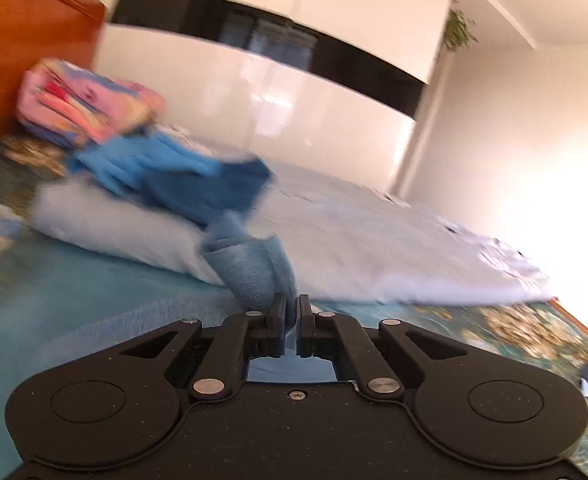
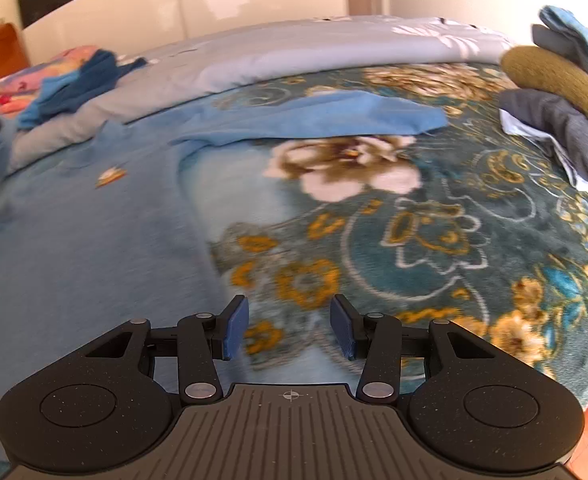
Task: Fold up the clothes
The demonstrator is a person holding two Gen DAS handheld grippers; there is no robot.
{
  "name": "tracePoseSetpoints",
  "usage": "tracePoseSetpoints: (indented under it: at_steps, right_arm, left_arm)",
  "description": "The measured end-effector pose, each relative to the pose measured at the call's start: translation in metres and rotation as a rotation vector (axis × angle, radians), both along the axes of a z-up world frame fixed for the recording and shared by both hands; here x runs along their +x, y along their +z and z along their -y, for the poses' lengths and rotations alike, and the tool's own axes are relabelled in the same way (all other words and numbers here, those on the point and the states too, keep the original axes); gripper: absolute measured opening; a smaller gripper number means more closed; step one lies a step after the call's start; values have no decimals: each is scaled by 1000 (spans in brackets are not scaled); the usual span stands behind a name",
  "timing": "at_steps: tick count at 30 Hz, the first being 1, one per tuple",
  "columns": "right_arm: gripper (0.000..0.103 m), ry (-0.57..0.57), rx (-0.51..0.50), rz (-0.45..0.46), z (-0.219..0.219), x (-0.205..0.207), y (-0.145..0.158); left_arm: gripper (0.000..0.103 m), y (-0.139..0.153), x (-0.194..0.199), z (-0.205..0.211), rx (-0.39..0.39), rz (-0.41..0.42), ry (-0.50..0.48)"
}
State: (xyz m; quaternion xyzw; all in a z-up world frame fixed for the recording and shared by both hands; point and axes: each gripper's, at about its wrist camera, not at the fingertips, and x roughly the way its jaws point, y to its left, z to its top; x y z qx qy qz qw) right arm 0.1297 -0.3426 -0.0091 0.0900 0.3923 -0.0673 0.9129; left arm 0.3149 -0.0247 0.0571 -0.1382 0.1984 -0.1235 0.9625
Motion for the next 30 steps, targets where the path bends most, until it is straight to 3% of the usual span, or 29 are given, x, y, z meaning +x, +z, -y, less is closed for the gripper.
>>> tracePoseSetpoints:
  at_steps: [3,8,12,15,18,19,22,26,30]
  right_arm:
    - [42,-28,17,2,10,3,-1]
    - [42,-43,6,4,18,4,-2]
    - [42,-32,8,12,21,6,-1]
    - [42,-13,12,29,20,12,3]
    - [42,6,16,46,19,19,8]
    - [42,14,22,53,18,22,9]
    - [42,65,115,71,4,50,14]
    - [42,124,253,33,-29,96,4]
    - [42,182,391,-5,-61,142,-5]
  left_arm:
    - [1,-18,18,45,13,-48,-39]
    - [1,-27,35,98,39,-43,-100]
    - [4,-25,19,108,38,-41,-126]
    - [5,-24,7,88,61,-63,-94]
    - [13,-17,-13,49,87,-81,-25]
    - [21,-15,-21,35,98,-83,-1]
    - [35,-15,-48,1,159,-79,58]
    - [42,-28,-71,-30,235,-114,105]
    - [47,-47,-73,-45,220,-185,109]
